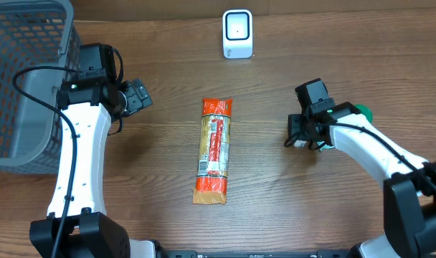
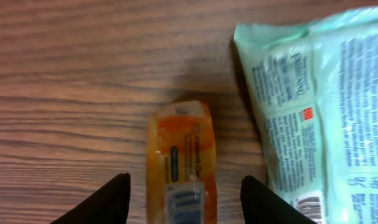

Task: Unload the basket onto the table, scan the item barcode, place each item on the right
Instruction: 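Raise the right gripper and move it left toward the pasta pack, then lower the right gripper onto the pasta pack and grasp it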

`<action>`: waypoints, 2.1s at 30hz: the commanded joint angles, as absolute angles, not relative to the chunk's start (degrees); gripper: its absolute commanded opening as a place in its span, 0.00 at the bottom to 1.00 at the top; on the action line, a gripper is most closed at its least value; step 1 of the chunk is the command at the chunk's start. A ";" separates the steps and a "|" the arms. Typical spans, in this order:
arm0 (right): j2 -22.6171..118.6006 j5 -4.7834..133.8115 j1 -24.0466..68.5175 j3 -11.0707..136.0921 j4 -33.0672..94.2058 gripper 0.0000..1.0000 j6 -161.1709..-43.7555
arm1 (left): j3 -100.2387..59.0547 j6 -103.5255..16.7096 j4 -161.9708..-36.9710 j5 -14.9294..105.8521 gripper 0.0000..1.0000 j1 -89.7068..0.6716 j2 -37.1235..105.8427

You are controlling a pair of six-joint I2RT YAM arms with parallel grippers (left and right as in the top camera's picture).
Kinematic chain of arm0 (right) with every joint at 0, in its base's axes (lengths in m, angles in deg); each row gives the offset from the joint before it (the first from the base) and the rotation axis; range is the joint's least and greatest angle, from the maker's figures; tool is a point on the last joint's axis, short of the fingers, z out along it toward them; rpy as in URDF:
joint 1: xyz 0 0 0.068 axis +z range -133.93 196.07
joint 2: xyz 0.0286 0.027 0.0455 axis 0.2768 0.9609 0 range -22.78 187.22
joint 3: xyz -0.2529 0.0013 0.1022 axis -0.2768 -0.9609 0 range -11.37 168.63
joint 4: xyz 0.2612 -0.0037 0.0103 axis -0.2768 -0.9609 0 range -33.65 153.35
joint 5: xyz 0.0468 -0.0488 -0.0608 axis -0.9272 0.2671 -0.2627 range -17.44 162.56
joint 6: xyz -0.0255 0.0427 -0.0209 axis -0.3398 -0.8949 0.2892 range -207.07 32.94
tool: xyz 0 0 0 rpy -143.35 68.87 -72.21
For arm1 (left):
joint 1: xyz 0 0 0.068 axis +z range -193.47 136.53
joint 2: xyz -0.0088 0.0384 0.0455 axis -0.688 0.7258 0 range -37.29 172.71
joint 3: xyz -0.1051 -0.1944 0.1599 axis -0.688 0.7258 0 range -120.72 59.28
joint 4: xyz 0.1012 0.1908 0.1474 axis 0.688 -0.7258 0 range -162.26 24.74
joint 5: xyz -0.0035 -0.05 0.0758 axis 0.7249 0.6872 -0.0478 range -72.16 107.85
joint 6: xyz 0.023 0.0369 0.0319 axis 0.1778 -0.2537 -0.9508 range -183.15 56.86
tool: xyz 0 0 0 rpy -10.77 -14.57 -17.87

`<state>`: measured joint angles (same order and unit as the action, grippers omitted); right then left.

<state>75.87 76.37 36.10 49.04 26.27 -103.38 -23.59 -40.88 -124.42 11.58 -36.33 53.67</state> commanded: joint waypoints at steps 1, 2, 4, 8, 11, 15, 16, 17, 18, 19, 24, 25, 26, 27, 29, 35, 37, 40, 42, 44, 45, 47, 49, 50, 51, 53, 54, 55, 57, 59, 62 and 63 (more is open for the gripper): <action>77.62 76.31 36.32 48.53 26.65 0.54 -103.80 | -23.37 -41.52 -124.42 11.45 1.00 -36.35 54.09; 77.79 76.28 36.32 48.53 26.65 0.47 -103.80 | -23.37 -41.54 -124.42 11.45 1.00 -36.35 54.09; 78.06 76.31 36.32 48.53 26.60 0.38 -103.80 | -23.37 -41.54 -124.42 11.45 1.00 -36.35 54.09; 78.19 76.31 36.32 48.53 26.65 0.37 -103.80 | -23.37 -41.54 -124.42 11.45 1.00 -36.35 54.09; 78.17 76.31 36.32 48.53 26.62 0.32 -103.80 | -23.37 -41.52 -124.42 11.45 1.00 -36.35 54.09; 78.19 76.33 36.32 48.53 26.62 0.27 -103.80 | -23.37 -41.54 -124.42 11.45 1.00 -36.35 54.09; 78.19 76.33 36.32 48.53 26.62 0.28 -103.80 | -23.37 -41.54 -124.42 11.45 1.00 -36.35 54.09; 78.19 76.33 36.32 48.53 26.62 0.28 -103.77 | -23.37 -41.54 -124.40 11.45 1.00 -36.35 54.09; 78.17 76.33 36.32 48.53 26.62 0.29 -103.80 | -23.37 -41.52 -124.42 11.45 1.00 -36.35 54.09; 78.19 76.33 36.32 48.53 26.62 0.29 -103.80 | -23.37 -41.54 -124.42 11.45 1.00 -36.35 54.09; 78.19 76.31 36.32 48.53 26.58 0.47 -103.80 | -23.37 -41.52 -124.42 11.45 1.00 -36.35 54.09; 78.19 76.31 36.32 48.53 26.41 0.46 -103.80 | -23.37 -41.52 -124.42 11.45 1.00 -36.35 54.09; 78.19 76.31 36.32 48.53 26.19 0.46 -103.80 | -23.37 -41.52 -124.42 11.45 1.00 -36.35 54.09; 78.19 76.31 36.32 48.53 25.92 0.46 -103.80 | -23.37 -41.52 -124.42 11.45 1.00 -36.35 54.09; 78.19 76.31 36.32 48.53 25.25 0.49 -103.80 | -23.37 -41.52 -124.42 11.45 1.00 -36.35 54.09; 78.17 76.39 36.32 48.82 24.92 0.57 -103.75 | -23.37 -41.54 -124.42 11.45 1.00 -36.35 54.09; 78.12 76.79 36.26 50.24 24.68 0.57 -103.25 | -23.37 -41.54 -124.40 11.45 1.00 -36.35 54.09; 77.79 78.80 36.26 54.33 22.78 0.59 -103.05 | -23.37 -41.54 -124.42 11.45 1.00 -36.35 54.09; 77.42 79.93 36.26 58.43 19.98 0.59 -102.38 | -23.37 -41.54 -124.42 11.45 1.00 -36.35 54.09; 77.20 80.04 36.26 63.83 16.40 0.59 -102.05 | -23.37 -41.52 -124.42 11.45 1.00 -36.35 54.09; 77.20 80.00 36.26 66.06 14.91 0.59 -102.07 | -23.37 -41.52 -124.42 11.45 1.00 -36.35 54.09; 77.20 79.10 36.67 70.15 12.11 0.60 -102.09 | -23.37 -41.54 -124.42 11.45 1.00 -36.35 54.09; 77.20 75.67 37.37 73.17 10.30 0.62 -102.09 | -23.37 -41.52 -124.42 11.45 1.00 -36.35 54.09; 77.20 73.36 37.72 73.80 10.30 0.64 -102.09 | -23.37 -41.52 -124.42 11.45 1.00 -36.35 54.09; 77.20 69.79 38.16 74.00 10.80 0.72 -102.09 | -23.37 -41.52 -124.40 11.45 1.00 -36.35 54.09; 77.33 62.19 38.75 73.91 12.35 1.00 -102.11 | -23.37 -41.52 -124.42 11.45 1.00 -36.35 54.09; 77.62 57.90 39.05 73.71 13.38 1.00 -102.14 | -23.37 -41.52 -124.42 11.45 1.00 -36.35 54.09; 78.03 53.84 39.38 73.65 14.27 1.00 -102.29 | -23.37 -41.54 -124.42 11.45 1.00 -36.35 54.09; 79.06 47.61 40.17 73.58 15.30 1.00 -102.29 | -23.37 -41.54 -124.40 11.45 1.00 -36.35 54.09; 80.26 45.03 41.39 73.45 15.26 1.00 -102.42 | -23.37 -41.54 -124.42 11.45 1.00 -36.35 54.09; 81.88 49.05 44.13 72.49 15.39 1.00 -109.81 | -23.37 -41.54 -124.42 11.45 1.00 -36.35 54.09; 82.43 52.13 45.94 71.53 16.00 0.98 -113.09 | -23.37 -41.54 -124.42 11.45 1.00 -36.35 54.09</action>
<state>80.46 51.13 42.64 73.06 15.24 -105.06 -23.59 -40.88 -124.42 11.58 -36.33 53.67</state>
